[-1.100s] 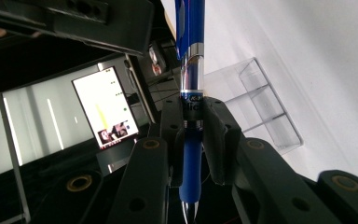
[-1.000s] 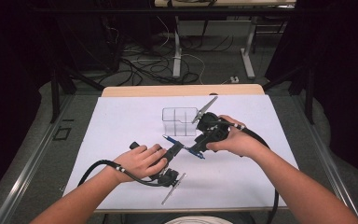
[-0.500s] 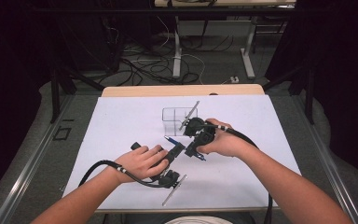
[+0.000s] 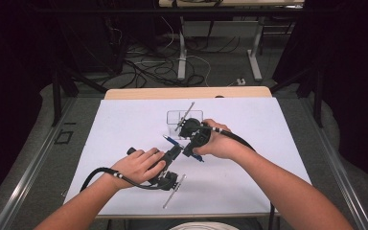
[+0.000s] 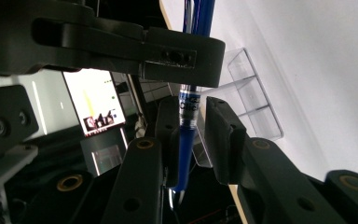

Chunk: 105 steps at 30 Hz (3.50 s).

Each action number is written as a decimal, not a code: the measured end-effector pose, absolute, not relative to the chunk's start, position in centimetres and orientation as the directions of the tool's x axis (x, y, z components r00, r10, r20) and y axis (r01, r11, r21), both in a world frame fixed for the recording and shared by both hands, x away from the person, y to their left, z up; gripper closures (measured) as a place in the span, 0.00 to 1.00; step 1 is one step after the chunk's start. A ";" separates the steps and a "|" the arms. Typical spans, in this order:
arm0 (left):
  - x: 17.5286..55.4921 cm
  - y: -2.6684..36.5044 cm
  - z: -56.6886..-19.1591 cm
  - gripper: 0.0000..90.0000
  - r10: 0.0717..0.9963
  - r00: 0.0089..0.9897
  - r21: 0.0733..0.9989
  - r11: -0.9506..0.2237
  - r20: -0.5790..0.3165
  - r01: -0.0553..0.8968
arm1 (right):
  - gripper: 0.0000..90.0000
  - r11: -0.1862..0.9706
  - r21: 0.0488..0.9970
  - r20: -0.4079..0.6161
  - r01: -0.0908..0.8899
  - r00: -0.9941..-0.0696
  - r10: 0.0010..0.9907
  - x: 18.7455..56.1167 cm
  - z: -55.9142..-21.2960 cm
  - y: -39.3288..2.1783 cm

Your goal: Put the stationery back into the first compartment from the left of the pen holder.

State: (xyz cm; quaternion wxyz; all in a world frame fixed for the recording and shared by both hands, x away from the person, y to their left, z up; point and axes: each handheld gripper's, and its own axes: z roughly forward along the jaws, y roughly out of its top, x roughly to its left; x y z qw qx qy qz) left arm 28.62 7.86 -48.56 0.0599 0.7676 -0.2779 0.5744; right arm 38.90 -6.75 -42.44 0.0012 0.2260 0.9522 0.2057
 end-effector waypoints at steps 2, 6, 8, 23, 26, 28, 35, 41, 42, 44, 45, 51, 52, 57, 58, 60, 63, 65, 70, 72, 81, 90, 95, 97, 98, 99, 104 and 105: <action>28.7 8.2 -48.5 0.82 -0.314 0.215 -0.177 -0.855 0.925 -0.488 | 0.88 0.808 0.402 0.079 0.431 -0.895 0.438 39.3 -42.4 -6.6; 28.8 8.7 -48.6 0.81 -0.207 0.281 -0.056 -0.883 0.937 -0.467 | 0.88 0.789 0.418 0.072 0.450 -0.883 0.465 40.1 -42.2 -6.6; 29.1 8.8 -48.1 0.77 -0.202 0.291 -0.051 -0.890 0.935 -0.453 | 0.88 0.773 0.436 0.064 0.460 -0.873 0.483 40.7 -42.1 -6.8; 32.0 11.2 -47.5 0.55 0.320 0.551 0.459 -0.879 0.771 -0.130 | 0.88 0.627 0.618 0.037 0.475 -0.814 0.580 43.3 -40.9 -7.7; 32.7 11.8 -47.5 0.52 0.414 0.573 0.544 -0.836 0.707 -0.068 | 0.88 0.587 0.650 0.045 0.483 -0.795 0.605 44.0 -40.9 -7.8; 33.1 12.3 -47.3 0.50 0.461 0.581 0.576 -0.817 0.670 -0.016 | 0.88 0.562 0.668 0.048 0.488 -0.782 0.621 44.4 -41.0 -7.9; 34.2 13.8 -47.2 0.45 0.609 0.597 0.703 -0.704 0.522 0.103 | 0.88 0.495 0.722 0.064 0.482 -0.760 0.647 45.5 -41.3 -7.5; 34.7 15.0 -47.6 0.39 0.697 0.620 0.781 -0.589 0.360 0.209 | 0.88 0.454 0.776 0.044 0.439 -0.755 0.655 46.1 -41.3 -6.8; 34.8 15.1 -47.8 0.38 0.708 0.620 0.791 -0.571 0.338 0.220 | 0.88 0.447 0.783 0.042 0.432 -0.754 0.656 46.2 -41.4 -6.7; 35.0 15.5 -47.9 0.35 0.718 0.621 0.789 -0.562 0.315 0.248 | 0.88 0.436 0.801 0.024 0.409 -0.750 0.661 46.4 -41.4 -6.5; 35.1 15.6 -48.2 0.33 0.734 0.616 0.805 -0.533 0.286 0.261 | 0.88 0.424 0.808 0.028 0.409 -0.746 0.666 46.5 -41.5 -6.4; 35.7 16.6 -48.8 0.24 0.777 0.608 0.836 -0.435 0.162 0.333 | 0.88 0.382 0.842 0.025 0.381 -0.735 0.678 47.1 -42.1 -5.6; 35.8 16.7 -49.0 0.22 0.784 0.609 0.847 -0.401 0.121 0.349 | 0.88 0.379 0.847 0.021 0.373 -0.735 0.677 47.2 -42.3 -5.5; 36.0 17.2 -49.5 0.18 0.791 0.611 0.853 -0.330 0.015 0.405 | 0.88 0.355 0.865 0.017 0.355 -0.728 0.686 47.8 -43.1 -4.6; 36.0 17.3 -49.6 0.18 0.794 0.608 0.854 -0.319 0.003 0.411 | 0.88 0.347 0.871 0.016 0.347 -0.727 0.687 47.9 -43.3 -4.4; 36.0 17.4 -49.6 0.17 0.799 0.601 0.855 -0.296 -0.023 0.425 | 0.88 0.336 0.877 0.016 0.343 -0.720 0.694 48.0 -43.5 -4.2; 36.1 17.7 -49.7 0.16 0.802 0.594 0.857 -0.260 -0.065 0.445 | 0.88 0.326 0.884 0.010 0.334 -0.712 0.702 48.3 -44.0 -4.0; 36.2 17.8 -49.8 0.13 0.801 0.592 0.855 -0.244 -0.088 0.457 | 0.88 0.332 0.880 0.008 0.338 -0.712 0.703 48.4 -44.3 -3.8; 36.3 18.0 -50.2 0.12 0.808 0.580 0.855 -0.227 -0.101 0.466 | 0.88 0.343 0.872 0.005 0.348 -0.709 0.706 48.5 -45.3 -3.7; 36.3 18.0 -50.3 0.11 0.808 0.578 0.856 -0.219 -0.110 0.469 | 0.88 0.348 0.870 0.002 0.349 -0.709 0.705 48.5 -45.8 -3.7; 36.2 18.3 -50.3 0.10 0.810 0.575 0.858 -0.211 -0.115 0.468 | 0.70 0.358 0.852 0.027 0.382 -0.714 0.699 48.3 -46.7 -4.2; 36.2 18.7 -50.1 0.09 0.819 0.554 0.867 -0.162 -0.149 0.472 | 0.39 0.308 0.869 0.051 0.388 -0.688 0.724 46.4 -44.5 -7.7; 36.3 19.0 -49.9 0.06 0.821 0.544 0.871 -0.131 -0.172 0.474 | 0.21 0.272 0.848 0.109 0.455 -0.652 0.751 44.7 -44.2 -10.5; 36.4 19.2 -49.8 0.06 0.824 0.541 0.874 -0.131 -0.166 0.468 | 0.18 0.270 0.851 0.092 0.449 -0.636 0.766 43.9 -44.2 -11.7; 36.4 19.2 -49.8 0.06 0.825 0.541 0.872 -0.135 -0.164 0.470 | 0.17 0.267 0.854 0.086 0.446 -0.628 0.774 43.5 -44.2 -12.3; 36.4 19.2 -49.8 0.06 0.826 0.535 0.872 -0.121 -0.176 0.474 | 0.17 0.267 0.860 0.074 0.436 -0.623 0.779 43.1 -44.3 -12.9; 36.5 19.4 -49.7 0.04 0.833 0.524 0.873 -0.114 -0.176 0.474 | 0.04 0.223 0.868 0.085 0.444 -0.575 0.814 41.1 -45.4 -16.0; 36.5 19.4 -49.7 0.03 0.834 0.522 0.873 -0.109 -0.180 0.475 | 0.00 0.217 0.867 0.085 0.449 -0.561 0.823 40.7 -45.7 -16.6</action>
